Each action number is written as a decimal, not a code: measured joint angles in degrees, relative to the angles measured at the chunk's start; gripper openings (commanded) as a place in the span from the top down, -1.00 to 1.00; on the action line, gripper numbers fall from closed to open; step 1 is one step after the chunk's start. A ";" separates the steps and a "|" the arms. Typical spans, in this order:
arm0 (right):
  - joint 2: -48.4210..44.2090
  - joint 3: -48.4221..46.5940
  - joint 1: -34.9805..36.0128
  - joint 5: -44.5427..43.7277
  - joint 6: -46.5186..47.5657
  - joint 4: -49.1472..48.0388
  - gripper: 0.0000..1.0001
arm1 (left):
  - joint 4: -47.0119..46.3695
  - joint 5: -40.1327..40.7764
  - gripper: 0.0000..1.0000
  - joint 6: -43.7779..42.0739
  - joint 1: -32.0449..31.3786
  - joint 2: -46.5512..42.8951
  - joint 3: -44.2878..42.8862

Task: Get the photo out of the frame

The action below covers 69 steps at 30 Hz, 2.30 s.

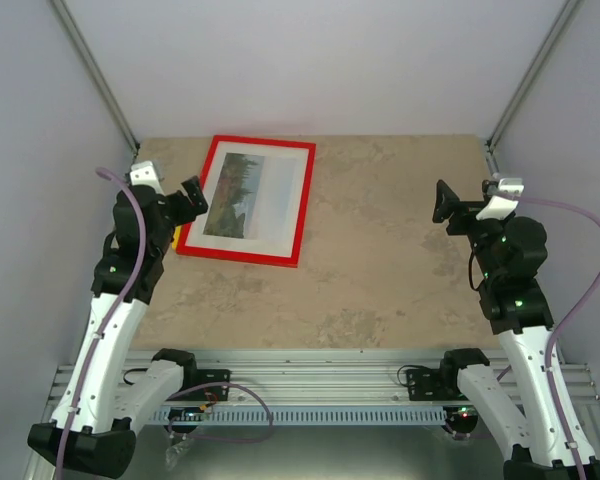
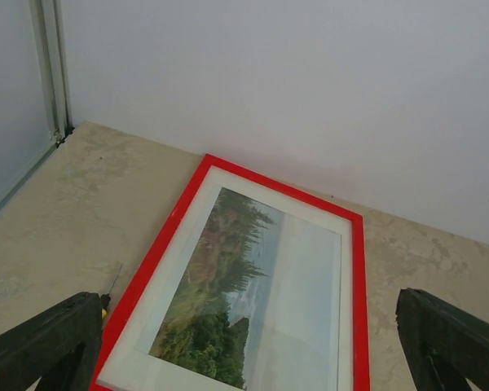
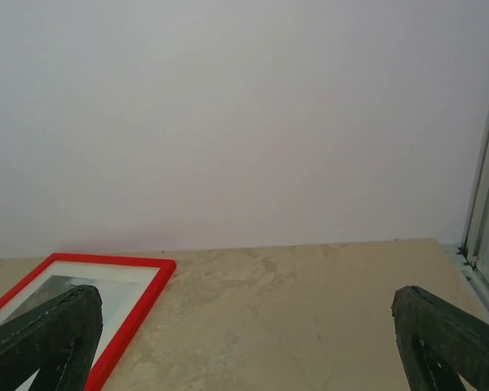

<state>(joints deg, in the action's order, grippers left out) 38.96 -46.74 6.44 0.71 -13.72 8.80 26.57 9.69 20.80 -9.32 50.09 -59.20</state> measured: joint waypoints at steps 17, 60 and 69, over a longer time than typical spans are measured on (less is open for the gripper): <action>9.29 0.24 0.13 8.94 -2.05 -0.61 -0.95 | 1.44 -6.67 -0.99 0.61 0.04 7.17 -0.02; 79.03 -32.76 38.14 -6.47 -11.67 8.61 -0.85 | 8.96 -12.39 -0.99 5.73 0.11 21.35 4.83; 79.91 -33.35 38.38 -8.15 -11.61 10.58 -0.88 | 9.07 -13.16 -0.99 5.27 0.11 21.49 4.83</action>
<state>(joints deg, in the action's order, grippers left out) 118.87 -80.09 44.82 -7.44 -25.32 19.38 35.64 -3.46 26.06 -9.21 71.57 -54.37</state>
